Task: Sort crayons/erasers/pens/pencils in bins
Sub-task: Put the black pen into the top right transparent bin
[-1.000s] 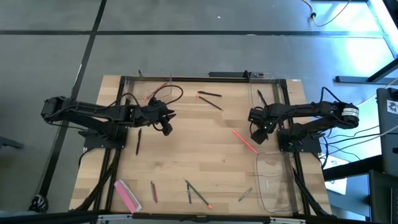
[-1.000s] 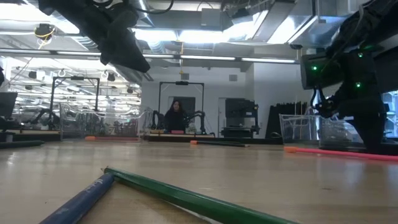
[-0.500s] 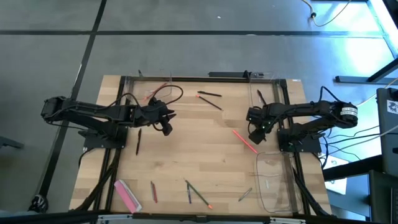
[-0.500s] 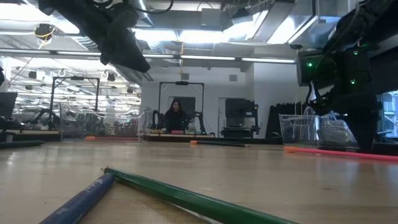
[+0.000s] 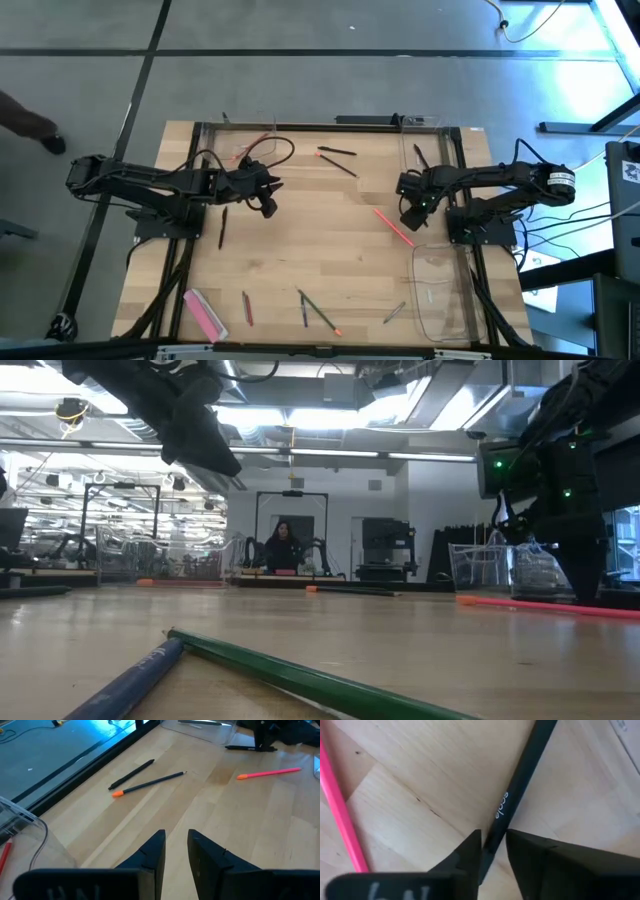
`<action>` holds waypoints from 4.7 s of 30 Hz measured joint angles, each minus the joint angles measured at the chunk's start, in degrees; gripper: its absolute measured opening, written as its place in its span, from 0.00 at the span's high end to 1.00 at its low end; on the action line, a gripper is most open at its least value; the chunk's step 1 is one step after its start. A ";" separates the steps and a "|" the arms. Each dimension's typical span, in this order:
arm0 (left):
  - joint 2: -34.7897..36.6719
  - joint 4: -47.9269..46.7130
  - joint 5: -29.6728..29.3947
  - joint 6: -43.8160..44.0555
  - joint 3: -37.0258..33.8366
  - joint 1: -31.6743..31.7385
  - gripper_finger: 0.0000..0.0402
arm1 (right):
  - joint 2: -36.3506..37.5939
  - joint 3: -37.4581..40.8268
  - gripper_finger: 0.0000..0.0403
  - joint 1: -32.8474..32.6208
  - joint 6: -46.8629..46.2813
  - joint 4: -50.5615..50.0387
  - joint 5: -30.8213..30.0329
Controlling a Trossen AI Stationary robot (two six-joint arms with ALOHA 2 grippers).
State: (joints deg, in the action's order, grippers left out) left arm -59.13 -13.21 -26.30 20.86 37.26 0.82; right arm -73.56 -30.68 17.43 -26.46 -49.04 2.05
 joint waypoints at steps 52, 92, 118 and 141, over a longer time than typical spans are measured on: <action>0.02 -0.02 0.00 0.13 0.00 0.02 0.82 | 0.25 -0.27 0.98 0.00 -1.51 -0.78 -1.85; 0.01 -0.02 0.04 0.13 0.00 0.02 0.82 | 0.39 3.73 0.78 0.07 -7.19 -3.01 1.36; 0.02 -0.02 0.04 0.13 -0.01 0.02 0.82 | -0.04 -0.48 0.92 -0.07 -5.80 -3.23 3.93; 0.01 -0.04 0.04 0.04 0.00 0.02 0.82 | 0.11 -23.27 0.90 -0.02 1.32 -5.93 3.22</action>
State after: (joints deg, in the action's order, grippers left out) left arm -59.12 -13.26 -26.26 20.91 37.26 0.84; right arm -73.45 -53.94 17.41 -25.14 -54.97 5.28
